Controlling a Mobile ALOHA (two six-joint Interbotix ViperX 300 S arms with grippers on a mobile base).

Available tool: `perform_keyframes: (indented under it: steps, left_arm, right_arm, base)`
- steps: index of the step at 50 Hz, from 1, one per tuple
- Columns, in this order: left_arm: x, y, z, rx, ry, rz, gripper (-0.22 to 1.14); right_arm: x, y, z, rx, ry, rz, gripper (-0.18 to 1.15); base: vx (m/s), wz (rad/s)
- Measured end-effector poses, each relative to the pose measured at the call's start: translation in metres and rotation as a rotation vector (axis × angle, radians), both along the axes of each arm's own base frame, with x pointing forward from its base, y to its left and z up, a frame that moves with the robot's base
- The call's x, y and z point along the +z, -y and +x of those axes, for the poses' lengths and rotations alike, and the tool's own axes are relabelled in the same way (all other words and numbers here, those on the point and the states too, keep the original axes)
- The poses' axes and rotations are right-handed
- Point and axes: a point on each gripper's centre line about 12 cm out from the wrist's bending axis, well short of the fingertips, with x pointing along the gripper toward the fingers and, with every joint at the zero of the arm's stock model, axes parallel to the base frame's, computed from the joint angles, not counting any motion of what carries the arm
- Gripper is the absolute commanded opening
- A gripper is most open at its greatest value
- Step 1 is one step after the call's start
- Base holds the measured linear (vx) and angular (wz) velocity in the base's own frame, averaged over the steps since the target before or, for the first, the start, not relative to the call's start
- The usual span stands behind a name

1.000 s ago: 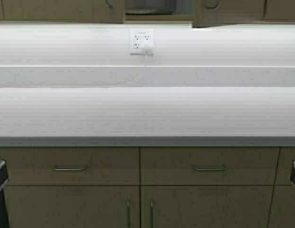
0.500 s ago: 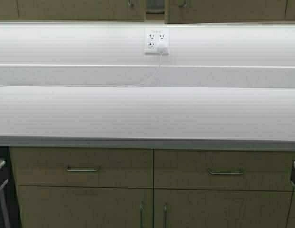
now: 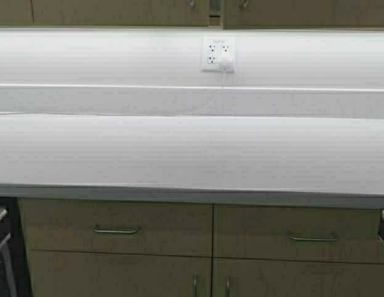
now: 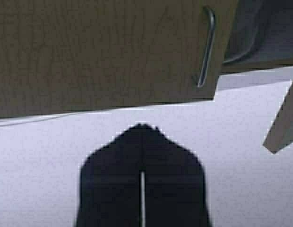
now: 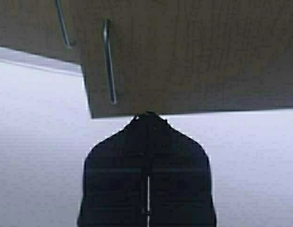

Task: Open the cabinet, put the pot inside, then close it

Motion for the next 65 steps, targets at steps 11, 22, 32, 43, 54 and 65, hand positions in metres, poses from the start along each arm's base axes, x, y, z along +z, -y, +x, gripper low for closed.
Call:
perform_keyframes:
  steps: [11, 22, 32, 43, 54, 65]
  left_arm:
    - [-0.006, -0.016, -0.042, 0.006, -0.006, -0.010, 0.03]
    - [-0.008, -0.025, -0.073, 0.000, 0.005, -0.008, 0.03]
    - [-0.006, -0.026, -0.076, -0.001, 0.017, -0.006, 0.03]
    - [-0.006, -0.026, -0.074, 0.005, 0.019, -0.022, 0.03]
    - [-0.007, -0.026, -0.075, 0.006, 0.016, -0.029, 0.03]
    - [-0.006, -0.026, -0.074, 0.008, 0.020, -0.027, 0.03]
  right_arm:
    - [0.004, -0.008, -0.001, 0.025, 0.008, 0.006, 0.07]
    - [0.023, -0.023, 0.030, 0.033, 0.024, 0.033, 0.07]
    - [0.025, -0.041, 0.070, 0.037, 0.012, 0.030, 0.07]
    - [0.023, -0.056, 0.113, 0.032, 0.005, 0.024, 0.07]
    - [0.021, -0.062, 0.097, 0.044, -0.047, 0.004, 0.07]
    - [0.013, -0.043, 0.038, 0.060, -0.062, -0.009, 0.07]
  base:
    - [0.16, 0.00]
    - [0.15, -0.02]
    - [0.11, -0.02]
    - [0.09, -0.04]
    - [0.06, -0.01]
    - [0.02, 0.00]
